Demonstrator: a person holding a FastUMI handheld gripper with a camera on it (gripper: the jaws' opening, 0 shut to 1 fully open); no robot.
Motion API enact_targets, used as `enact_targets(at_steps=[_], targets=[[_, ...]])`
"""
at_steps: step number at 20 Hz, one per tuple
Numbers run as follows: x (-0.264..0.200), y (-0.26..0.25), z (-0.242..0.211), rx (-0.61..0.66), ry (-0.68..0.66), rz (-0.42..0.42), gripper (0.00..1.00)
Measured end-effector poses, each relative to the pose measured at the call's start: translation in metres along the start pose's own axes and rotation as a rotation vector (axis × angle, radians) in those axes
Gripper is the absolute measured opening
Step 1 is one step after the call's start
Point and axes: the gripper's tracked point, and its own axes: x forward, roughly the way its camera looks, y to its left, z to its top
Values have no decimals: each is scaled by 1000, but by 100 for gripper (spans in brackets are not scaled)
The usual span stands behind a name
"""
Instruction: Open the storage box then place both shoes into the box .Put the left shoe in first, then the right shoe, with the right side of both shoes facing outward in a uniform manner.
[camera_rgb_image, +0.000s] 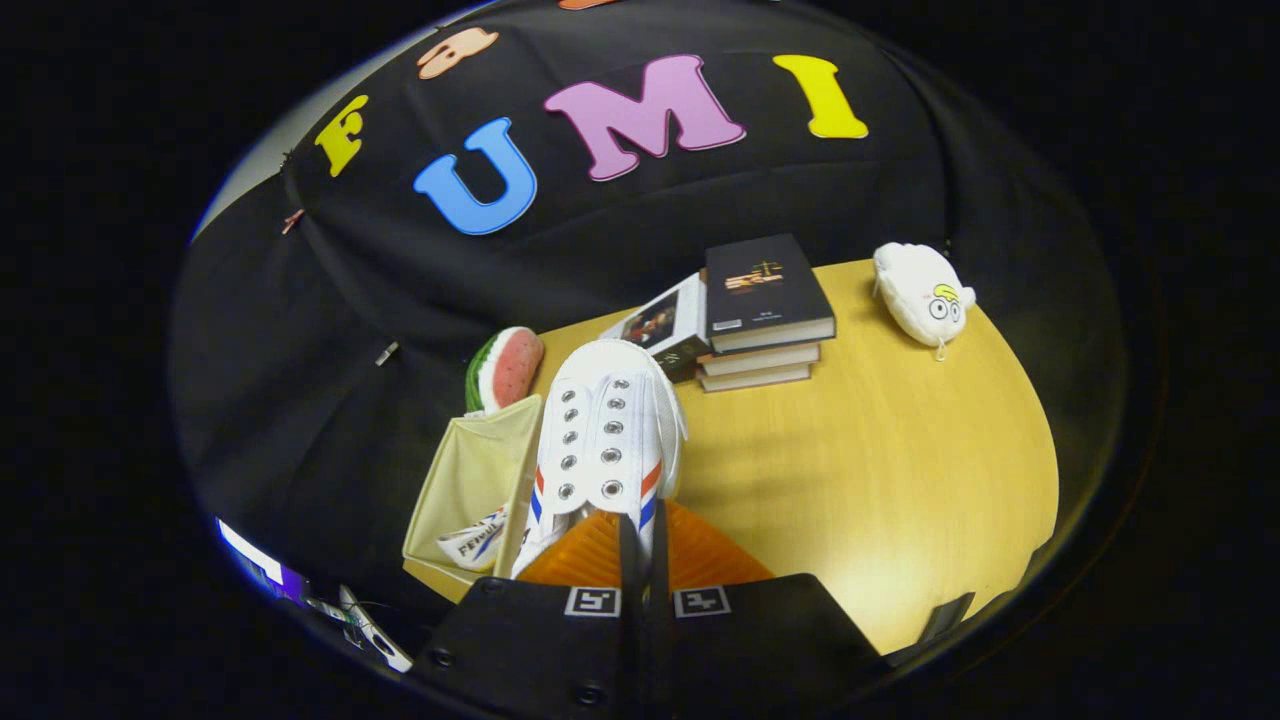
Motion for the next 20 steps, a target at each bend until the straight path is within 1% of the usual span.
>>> enact_targets(at_steps=[2,3,5,8,10,14,15,17,18,19,20], targets=[[13,39,-5,-4,14,32,5],[15,61,-14,1,22,43,5],[33,94,-23,11,45,53,5],[64,128,-43,36,106,33,5],[79,139,-55,48,142,5,5],[91,125,-71,77,159,-108,5],[92,119,-74,101,158,-140,5],[98,119,-80,156,165,-176,5],[101,122,-80,166,171,-183,5],[105,130,-81,171,179,-170,9],[107,145,-80,181,180,-138,16]])
